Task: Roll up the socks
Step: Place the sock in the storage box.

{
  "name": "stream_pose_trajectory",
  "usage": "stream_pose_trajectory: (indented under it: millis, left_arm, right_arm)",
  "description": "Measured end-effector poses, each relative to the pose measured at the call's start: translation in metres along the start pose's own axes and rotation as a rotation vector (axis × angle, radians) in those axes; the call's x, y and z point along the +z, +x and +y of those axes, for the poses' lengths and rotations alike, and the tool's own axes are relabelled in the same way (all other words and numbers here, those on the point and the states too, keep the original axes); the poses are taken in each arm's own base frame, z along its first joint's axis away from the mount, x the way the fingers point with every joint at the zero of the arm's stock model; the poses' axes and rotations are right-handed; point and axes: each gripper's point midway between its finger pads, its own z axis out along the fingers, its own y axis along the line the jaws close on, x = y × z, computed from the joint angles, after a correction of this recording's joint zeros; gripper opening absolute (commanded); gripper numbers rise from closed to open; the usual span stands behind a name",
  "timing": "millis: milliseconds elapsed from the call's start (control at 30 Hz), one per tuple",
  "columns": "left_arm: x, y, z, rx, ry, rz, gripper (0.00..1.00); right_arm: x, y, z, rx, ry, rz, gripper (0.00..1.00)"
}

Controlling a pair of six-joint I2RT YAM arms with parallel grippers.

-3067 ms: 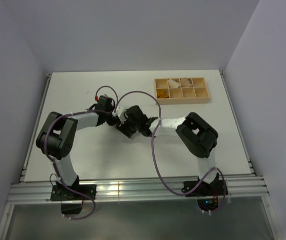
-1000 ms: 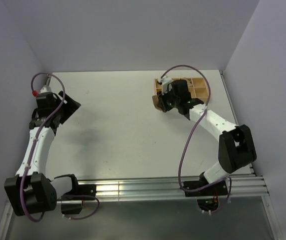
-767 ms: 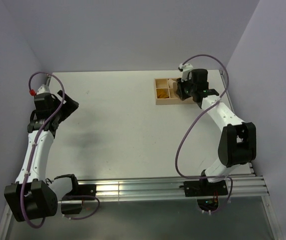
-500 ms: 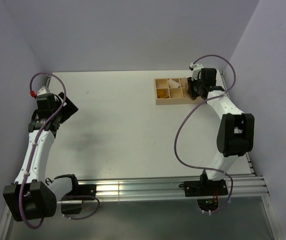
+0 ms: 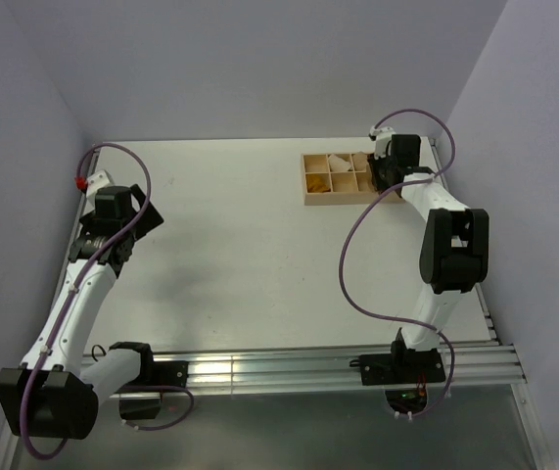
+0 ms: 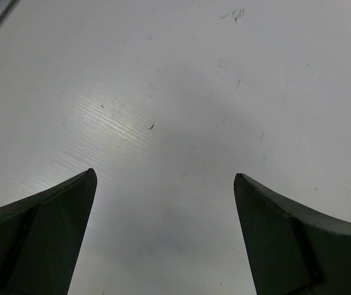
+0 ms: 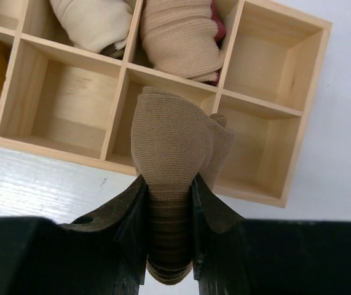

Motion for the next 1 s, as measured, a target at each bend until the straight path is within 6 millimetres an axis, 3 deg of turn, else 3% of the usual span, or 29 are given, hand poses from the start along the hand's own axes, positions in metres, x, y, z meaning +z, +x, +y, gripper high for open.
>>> stream_pose_trajectory:
  millis: [267,467,833,1000]
  left_arm:
    - [0.001,0.004,0.002,0.008,-0.011,0.004,0.99]
    - [0.001,0.004,0.002,0.015,-0.010,0.004,0.99]
    - [0.001,0.004,0.002,0.019,-0.010,0.004,0.99]
    - [0.001,0.004,0.002,0.020,-0.009,0.005,0.99]
  right_arm:
    - [0.017,-0.007,-0.008,-0.095,0.040,-0.002,0.00]
    - [0.041,0.004,0.011,-0.164,0.003,0.043,0.00]
    - [0.054,-0.011,0.030,-0.144,-0.146,0.097,0.00]
    - [0.051,-0.006,0.030,-0.094,-0.184,0.119,0.00]
